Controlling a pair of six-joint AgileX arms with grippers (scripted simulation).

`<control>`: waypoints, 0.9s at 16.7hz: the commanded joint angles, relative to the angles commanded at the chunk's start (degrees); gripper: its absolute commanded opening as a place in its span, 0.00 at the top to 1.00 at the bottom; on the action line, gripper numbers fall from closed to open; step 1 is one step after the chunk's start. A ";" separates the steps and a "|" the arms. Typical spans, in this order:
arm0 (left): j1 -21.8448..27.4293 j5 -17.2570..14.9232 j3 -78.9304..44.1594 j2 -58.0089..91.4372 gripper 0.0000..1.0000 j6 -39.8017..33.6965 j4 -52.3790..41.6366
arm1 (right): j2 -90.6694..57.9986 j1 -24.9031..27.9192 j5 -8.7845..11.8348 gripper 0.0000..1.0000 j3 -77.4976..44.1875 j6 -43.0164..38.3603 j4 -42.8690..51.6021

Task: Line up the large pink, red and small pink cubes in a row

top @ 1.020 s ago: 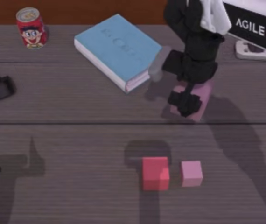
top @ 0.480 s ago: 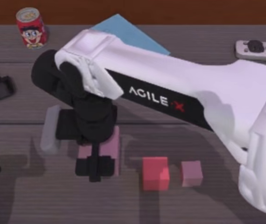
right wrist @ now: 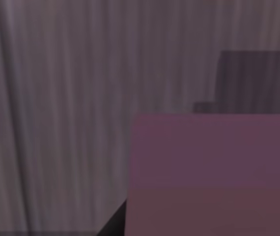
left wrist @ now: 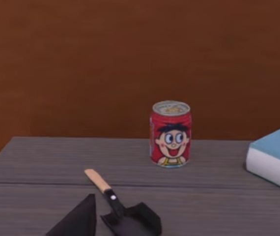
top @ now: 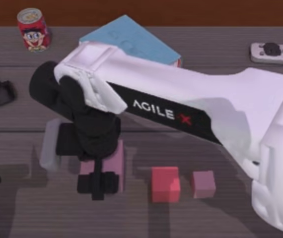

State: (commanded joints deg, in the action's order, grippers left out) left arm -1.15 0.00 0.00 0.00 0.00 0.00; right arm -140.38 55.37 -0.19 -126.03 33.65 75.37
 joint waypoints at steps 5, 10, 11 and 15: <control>0.00 0.00 0.00 0.00 0.00 0.00 0.00 | -1.40 0.12 -0.02 1.00 9.05 -0.08 -10.67; 0.00 0.00 0.00 0.00 0.00 0.00 0.00 | -1.72 0.20 -0.06 1.00 10.45 -0.06 -12.13; 0.00 0.00 0.00 0.00 0.00 0.00 0.00 | -1.72 0.20 -0.06 0.92 10.45 -0.06 -12.13; 0.00 0.00 0.00 0.00 0.00 0.00 0.00 | -1.72 0.20 -0.06 0.62 10.45 -0.06 -12.13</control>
State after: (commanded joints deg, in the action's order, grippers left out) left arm -1.15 0.00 0.00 0.00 0.00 0.00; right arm -142.10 55.57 -0.25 -115.57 33.60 63.24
